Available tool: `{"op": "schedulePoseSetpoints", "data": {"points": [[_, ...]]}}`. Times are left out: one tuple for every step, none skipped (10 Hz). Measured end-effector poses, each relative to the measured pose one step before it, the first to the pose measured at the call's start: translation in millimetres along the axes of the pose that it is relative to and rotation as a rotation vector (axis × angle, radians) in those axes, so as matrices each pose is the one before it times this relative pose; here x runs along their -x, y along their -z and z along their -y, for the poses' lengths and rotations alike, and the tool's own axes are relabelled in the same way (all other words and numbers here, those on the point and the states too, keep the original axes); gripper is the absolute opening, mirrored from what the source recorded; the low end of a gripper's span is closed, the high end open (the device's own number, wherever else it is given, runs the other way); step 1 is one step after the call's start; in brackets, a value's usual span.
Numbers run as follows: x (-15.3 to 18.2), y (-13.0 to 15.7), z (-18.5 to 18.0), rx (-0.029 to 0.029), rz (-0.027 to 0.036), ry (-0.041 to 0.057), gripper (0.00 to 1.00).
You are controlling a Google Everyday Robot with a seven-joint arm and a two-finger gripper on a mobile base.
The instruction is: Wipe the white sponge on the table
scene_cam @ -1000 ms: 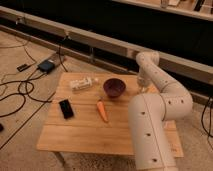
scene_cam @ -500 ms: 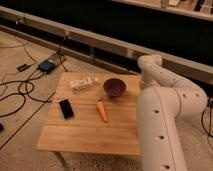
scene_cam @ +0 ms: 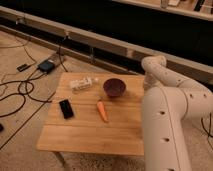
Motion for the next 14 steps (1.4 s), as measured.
{"op": "schedulePoseSetpoints", "data": {"points": [[5.60, 1.76, 2.03, -0.00502, 0.01208, -0.00469, 0.00], [4.96, 1.19, 1.17, -0.00485, 0.00939, -0.00355, 0.00], [6.78, -0.31, -0.08, -0.01073, 0.00902, 0.00386, 0.00], [2.91, -1.43, -2.06, -0.00498, 0.00110, 0.00541, 0.00], [3.37, -3.00, -5.33, -0.00491, -0.00144, 0.01053, 0.00], [3.14, -3.51, -10.36, 0.00166, -0.00418, 0.01459, 0.00], [2.19, -3.61, -11.00, 0.00052, -0.00618, 0.01684, 0.00], [-0.39, -2.07, -7.94, 0.00021, -0.00989, 0.01325, 0.00], [-0.05, -1.49, -9.65, 0.00636, -0.00465, 0.01526, 0.00], [-2.68, -1.35, -13.14, 0.01247, -0.00781, 0.02219, 0.00], [-3.93, 0.04, -9.35, 0.01257, -0.00578, 0.01546, 0.00], [-5.95, 0.82, -9.63, 0.01540, -0.00501, 0.01601, 0.00], [-9.23, 0.71, -9.30, 0.01734, -0.00428, 0.01695, 0.00], [-9.35, 0.05, -3.80, 0.00997, -0.00159, 0.00190, 0.00]]}}
